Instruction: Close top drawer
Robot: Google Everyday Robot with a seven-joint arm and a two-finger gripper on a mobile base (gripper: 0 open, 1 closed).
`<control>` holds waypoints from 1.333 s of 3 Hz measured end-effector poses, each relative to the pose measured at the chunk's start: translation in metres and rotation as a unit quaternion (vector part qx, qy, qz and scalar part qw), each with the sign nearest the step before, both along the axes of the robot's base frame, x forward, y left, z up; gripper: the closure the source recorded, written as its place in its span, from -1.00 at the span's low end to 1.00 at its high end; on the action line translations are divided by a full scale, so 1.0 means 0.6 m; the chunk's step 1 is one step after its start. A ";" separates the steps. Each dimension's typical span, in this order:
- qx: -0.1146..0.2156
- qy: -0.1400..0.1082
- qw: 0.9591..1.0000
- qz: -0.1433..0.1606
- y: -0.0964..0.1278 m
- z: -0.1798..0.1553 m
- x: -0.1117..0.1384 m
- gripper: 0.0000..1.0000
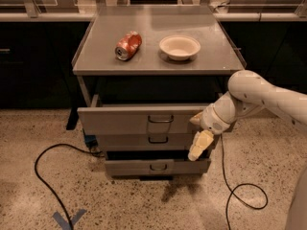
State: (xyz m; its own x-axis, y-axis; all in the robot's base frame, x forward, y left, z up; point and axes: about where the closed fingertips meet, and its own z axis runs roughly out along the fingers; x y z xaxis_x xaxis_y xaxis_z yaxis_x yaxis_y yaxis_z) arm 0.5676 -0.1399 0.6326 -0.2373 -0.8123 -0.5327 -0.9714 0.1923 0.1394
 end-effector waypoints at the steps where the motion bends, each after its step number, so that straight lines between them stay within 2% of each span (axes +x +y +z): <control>1: 0.004 0.000 1.000 -0.001 0.002 -0.003 0.004 -1.00; 2: 0.013 -0.013 1.000 -0.001 0.007 0.007 0.044 -1.00; 3: 0.026 -0.040 0.999 0.004 0.027 0.028 0.151 -1.00; 4: 0.026 -0.040 0.999 0.004 0.027 0.028 0.151 -1.00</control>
Offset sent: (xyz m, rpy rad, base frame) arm 0.0779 0.0068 0.0199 0.0577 -0.0890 -0.0091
